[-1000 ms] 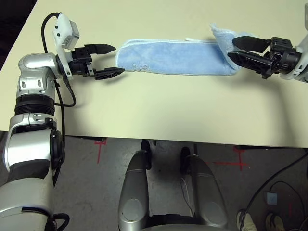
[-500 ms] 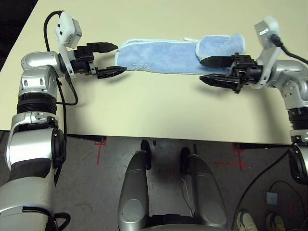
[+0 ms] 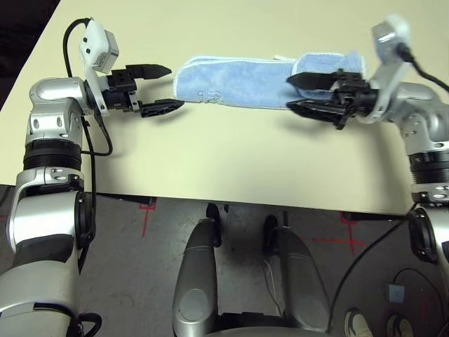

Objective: Fold the towel and set it aside.

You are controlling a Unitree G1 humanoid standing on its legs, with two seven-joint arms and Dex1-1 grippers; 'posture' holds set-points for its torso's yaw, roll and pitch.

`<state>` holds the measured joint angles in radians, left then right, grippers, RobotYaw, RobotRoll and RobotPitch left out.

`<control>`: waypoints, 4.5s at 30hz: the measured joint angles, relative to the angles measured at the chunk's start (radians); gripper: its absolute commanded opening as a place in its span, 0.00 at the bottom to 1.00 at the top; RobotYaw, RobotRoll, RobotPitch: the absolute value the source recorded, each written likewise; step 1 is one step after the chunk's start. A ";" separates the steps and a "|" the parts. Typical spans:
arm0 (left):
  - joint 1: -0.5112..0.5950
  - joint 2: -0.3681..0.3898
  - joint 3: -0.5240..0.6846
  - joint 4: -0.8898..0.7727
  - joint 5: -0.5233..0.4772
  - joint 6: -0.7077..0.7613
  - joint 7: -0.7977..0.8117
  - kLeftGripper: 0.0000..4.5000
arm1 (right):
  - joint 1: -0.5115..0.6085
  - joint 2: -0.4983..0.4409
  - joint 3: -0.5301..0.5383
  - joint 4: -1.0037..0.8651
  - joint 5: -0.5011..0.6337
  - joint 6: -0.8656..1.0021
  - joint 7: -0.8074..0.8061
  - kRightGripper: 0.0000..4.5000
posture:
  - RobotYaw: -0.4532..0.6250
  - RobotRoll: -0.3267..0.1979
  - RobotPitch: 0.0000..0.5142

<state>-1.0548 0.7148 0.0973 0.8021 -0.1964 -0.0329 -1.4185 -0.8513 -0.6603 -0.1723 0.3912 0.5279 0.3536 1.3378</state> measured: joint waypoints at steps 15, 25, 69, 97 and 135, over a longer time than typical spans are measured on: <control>0.003 -0.068 0.000 -0.012 -0.039 -0.034 0.000 1.00 | 0.073 -0.042 -0.082 0.337 -0.143 -0.517 -0.138 0.27 | 0.43 0.62 0.78; -0.005 -0.066 -0.003 0.004 -0.040 -0.087 -0.046 1.00 | 0.031 -0.111 -0.083 0.526 -0.167 -0.542 -0.109 0.00 | 0.42 0.62 0.79; 0.001 -0.044 -0.020 -0.014 -0.042 -0.031 -0.039 1.00 | -0.313 0.221 0.124 0.597 -0.366 -0.463 -0.227 0.00 | 0.47 0.62 0.77; 0.021 -0.039 -0.020 -0.081 -0.054 0.004 -0.035 1.00 | -0.306 0.080 0.193 0.589 -0.457 -0.513 -0.056 0.00 | 0.46 0.62 0.77; 0.027 -0.038 -0.019 -0.092 -0.057 0.031 -0.017 1.00 | -0.389 0.235 -0.022 0.818 -0.373 -0.565 -0.425 0.00 | 0.46 0.62 0.76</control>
<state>-1.0274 0.6764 0.0783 0.7101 -0.2534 -0.0018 -1.4353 -1.2401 -0.4256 -0.1940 1.2095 0.1544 -0.2111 0.9125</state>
